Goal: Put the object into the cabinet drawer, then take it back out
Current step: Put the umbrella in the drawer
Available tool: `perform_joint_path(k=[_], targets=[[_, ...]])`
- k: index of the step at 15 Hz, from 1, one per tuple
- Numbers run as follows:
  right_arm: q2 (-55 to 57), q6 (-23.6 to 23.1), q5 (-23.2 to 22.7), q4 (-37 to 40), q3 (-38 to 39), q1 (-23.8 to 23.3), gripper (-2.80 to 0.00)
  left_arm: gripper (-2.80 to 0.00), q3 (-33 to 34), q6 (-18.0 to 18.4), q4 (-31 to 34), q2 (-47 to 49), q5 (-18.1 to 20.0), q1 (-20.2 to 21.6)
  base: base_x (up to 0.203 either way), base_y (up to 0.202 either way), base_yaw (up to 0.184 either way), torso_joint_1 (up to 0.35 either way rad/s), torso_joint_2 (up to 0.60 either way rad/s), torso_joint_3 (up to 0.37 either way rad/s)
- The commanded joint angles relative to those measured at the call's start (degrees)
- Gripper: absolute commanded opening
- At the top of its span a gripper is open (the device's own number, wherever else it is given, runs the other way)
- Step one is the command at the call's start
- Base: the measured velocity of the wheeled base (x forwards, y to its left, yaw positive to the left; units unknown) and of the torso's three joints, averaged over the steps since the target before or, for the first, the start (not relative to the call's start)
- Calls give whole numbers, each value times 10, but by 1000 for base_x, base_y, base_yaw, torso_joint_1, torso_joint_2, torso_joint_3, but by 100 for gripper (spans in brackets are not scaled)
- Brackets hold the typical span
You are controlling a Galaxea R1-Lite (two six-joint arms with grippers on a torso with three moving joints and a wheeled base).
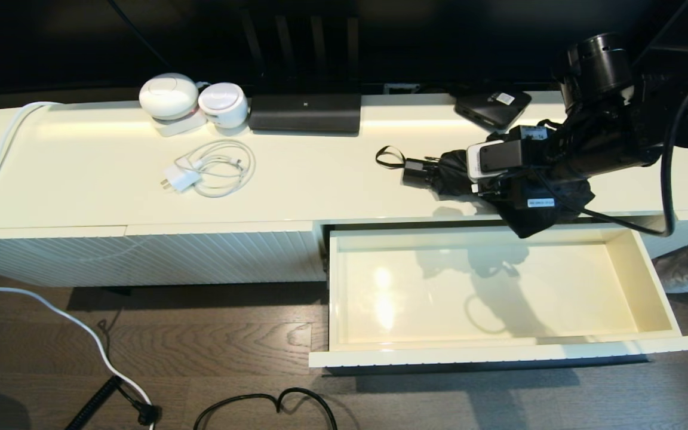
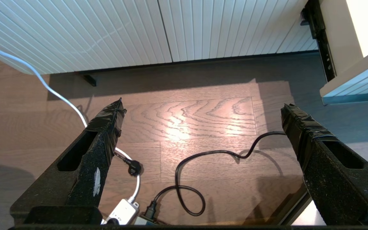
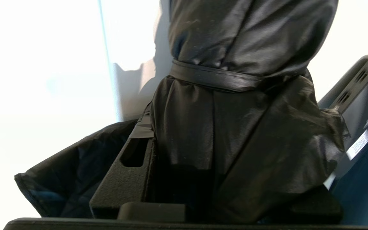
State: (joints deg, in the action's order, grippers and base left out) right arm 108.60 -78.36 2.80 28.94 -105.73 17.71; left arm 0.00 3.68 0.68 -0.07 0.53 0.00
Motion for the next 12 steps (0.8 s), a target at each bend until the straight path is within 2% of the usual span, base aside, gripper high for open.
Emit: perform_joint_path(k=[1,6,12], targets=[[-31,2,0,-2,9,2,-280,0,0,0,0,1,0,0,0,0,0,0,0,0],[-131,5,0,30,81,2,-280,0,0,0,0,1,0,0,0,0,0,0,0,0],[-267,14,-1,37,273,2,-280,0,0,0,0,1,0,0,0,0,0,0,0,0]])
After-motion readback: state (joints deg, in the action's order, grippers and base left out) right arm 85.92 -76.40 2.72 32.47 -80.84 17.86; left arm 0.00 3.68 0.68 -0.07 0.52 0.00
